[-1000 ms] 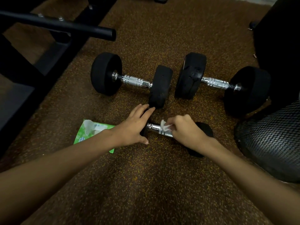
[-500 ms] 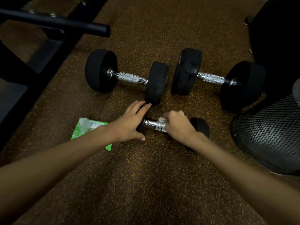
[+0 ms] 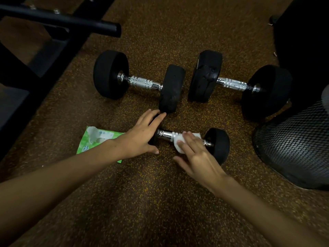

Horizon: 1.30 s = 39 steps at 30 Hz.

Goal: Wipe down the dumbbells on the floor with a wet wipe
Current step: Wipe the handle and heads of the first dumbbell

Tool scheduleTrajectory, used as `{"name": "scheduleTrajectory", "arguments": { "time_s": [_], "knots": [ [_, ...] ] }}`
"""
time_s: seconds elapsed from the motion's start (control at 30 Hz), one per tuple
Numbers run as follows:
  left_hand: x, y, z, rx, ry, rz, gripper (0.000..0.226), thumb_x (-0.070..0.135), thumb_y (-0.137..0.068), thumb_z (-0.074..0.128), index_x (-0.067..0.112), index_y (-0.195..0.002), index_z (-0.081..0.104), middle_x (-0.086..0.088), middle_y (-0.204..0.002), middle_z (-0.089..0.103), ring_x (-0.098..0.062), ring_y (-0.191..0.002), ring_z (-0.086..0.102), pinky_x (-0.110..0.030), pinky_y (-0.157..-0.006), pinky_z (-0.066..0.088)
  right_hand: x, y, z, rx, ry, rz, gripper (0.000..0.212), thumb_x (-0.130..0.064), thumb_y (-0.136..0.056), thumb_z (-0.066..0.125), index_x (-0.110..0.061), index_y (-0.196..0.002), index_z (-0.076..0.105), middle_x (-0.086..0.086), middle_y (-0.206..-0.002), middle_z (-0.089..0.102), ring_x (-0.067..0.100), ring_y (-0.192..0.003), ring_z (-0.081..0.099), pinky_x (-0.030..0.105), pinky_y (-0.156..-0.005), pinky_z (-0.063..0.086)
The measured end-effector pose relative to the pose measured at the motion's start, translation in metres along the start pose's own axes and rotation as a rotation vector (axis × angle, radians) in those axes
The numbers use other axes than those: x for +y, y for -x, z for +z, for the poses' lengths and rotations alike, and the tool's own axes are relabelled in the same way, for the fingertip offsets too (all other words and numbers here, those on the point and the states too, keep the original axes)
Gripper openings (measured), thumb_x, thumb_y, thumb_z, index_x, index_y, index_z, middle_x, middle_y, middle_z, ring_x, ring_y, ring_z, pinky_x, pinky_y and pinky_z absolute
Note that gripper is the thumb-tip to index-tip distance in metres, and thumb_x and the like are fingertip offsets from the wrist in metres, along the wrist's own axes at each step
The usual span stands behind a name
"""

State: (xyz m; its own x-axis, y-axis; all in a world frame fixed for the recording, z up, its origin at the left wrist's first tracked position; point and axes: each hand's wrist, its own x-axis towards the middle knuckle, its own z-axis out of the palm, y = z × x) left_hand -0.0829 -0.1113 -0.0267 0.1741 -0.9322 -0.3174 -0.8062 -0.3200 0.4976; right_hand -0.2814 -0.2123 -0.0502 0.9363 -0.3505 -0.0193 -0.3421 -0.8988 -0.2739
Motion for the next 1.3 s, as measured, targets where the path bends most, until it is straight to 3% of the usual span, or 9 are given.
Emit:
{"name": "scheduleTrajectory", "arguments": {
  "time_s": [0.1,0.17,0.33,0.5,0.73,0.9,1.03,1.2,1.3],
  "knots": [
    [-0.001,-0.004,0.000,0.020,-0.004,-0.001,0.115,0.034,-0.070,0.080,0.022,-0.151,-0.001,0.002,-0.157,-0.004,-0.019,-0.144,-0.012,-0.032,-0.115,0.002,-0.002,-0.015,0.001,0.037,-0.080,0.001,0.016,-0.014,-0.088,0.061,-0.005,-0.101,0.060,0.021,-0.120,0.060,0.037,-0.117,0.055,0.047,-0.105,0.040],
    [-0.001,-0.006,-0.002,0.017,0.002,-0.007,0.115,0.034,-0.070,0.080,0.022,-0.152,0.000,0.000,-0.157,-0.003,-0.020,-0.145,-0.012,-0.031,-0.114,0.002,-0.005,-0.027,-0.008,0.023,-0.223,0.058,0.008,-0.001,-0.088,0.058,-0.008,-0.092,0.055,0.012,-0.098,0.062,0.027,-0.094,0.061,0.037,-0.084,0.051],
    [-0.001,-0.010,-0.006,0.001,0.024,-0.012,0.115,0.032,-0.069,0.081,0.021,-0.152,0.002,-0.002,-0.157,-0.001,-0.021,-0.145,-0.010,-0.031,-0.114,0.003,0.015,-0.057,-0.030,-0.082,-0.493,0.302,0.005,-0.012,-0.091,0.059,-0.009,-0.087,0.057,-0.001,-0.083,0.061,0.006,-0.071,0.053,0.017,-0.051,0.036],
    [-0.003,-0.010,-0.005,0.002,0.009,-0.003,0.114,0.033,-0.069,0.081,0.021,-0.152,0.003,-0.003,-0.157,0.000,-0.021,-0.145,-0.008,-0.031,-0.115,0.004,0.033,-0.082,-0.028,-0.182,-0.585,0.431,0.009,-0.021,-0.089,0.063,-0.015,-0.083,0.065,-0.005,-0.090,0.064,0.009,-0.087,0.054,0.017,-0.056,0.035],
    [-0.004,-0.008,-0.003,0.010,0.000,-0.002,0.115,0.034,-0.068,0.082,0.022,-0.151,0.004,-0.003,-0.157,0.001,-0.021,-0.145,-0.007,-0.038,-0.117,0.007,0.023,-0.072,-0.027,-0.250,-0.453,0.360,0.026,-0.039,-0.091,0.058,-0.015,-0.098,0.066,-0.003,-0.079,0.058,0.008,-0.072,0.053,0.020,-0.054,0.035],
    [-0.006,-0.006,0.001,0.038,-0.004,0.021,0.114,0.034,-0.067,0.082,0.022,-0.151,0.005,-0.001,-0.155,0.003,-0.021,-0.144,-0.006,-0.035,-0.116,0.007,0.005,-0.036,-0.017,-0.052,-0.286,0.155,0.023,-0.017,-0.095,0.053,-0.014,-0.118,0.055,0.010,-0.106,0.064,0.021,-0.091,0.062,0.037,-0.077,0.053],
    [-0.007,-0.004,0.004,0.047,-0.014,0.024,0.115,0.035,-0.067,0.082,0.023,-0.151,0.005,0.001,-0.155,0.002,-0.020,-0.144,-0.007,-0.035,-0.115,0.006,0.003,-0.017,0.003,0.026,-0.117,0.014,0.043,0.004,-0.087,0.056,-0.004,-0.129,0.053,0.022,-0.132,0.055,0.035,-0.126,0.049,0.046,-0.109,0.037],
    [-0.008,0.000,0.008,0.066,-0.028,0.036,0.113,0.036,-0.068,0.081,0.023,-0.151,0.005,0.002,-0.155,0.000,-0.018,-0.144,-0.009,-0.040,-0.118,0.009,0.003,0.006,0.013,0.059,0.058,-0.074,0.061,0.015,-0.066,0.071,-0.003,-0.123,0.061,0.021,-0.130,0.057,0.035,-0.123,0.053,0.048,-0.100,0.037],
    [-0.007,0.001,0.007,0.062,-0.015,0.037,0.112,0.035,-0.070,0.080,0.023,-0.151,0.005,0.002,-0.155,0.000,-0.018,-0.144,-0.009,-0.037,-0.116,0.006,-0.012,0.025,0.011,0.041,-0.136,-0.001,0.059,0.014,-0.070,0.071,-0.010,-0.123,0.061,0.015,-0.123,0.064,0.025,-0.112,0.063,0.043,-0.089,0.054]
  ]
}}
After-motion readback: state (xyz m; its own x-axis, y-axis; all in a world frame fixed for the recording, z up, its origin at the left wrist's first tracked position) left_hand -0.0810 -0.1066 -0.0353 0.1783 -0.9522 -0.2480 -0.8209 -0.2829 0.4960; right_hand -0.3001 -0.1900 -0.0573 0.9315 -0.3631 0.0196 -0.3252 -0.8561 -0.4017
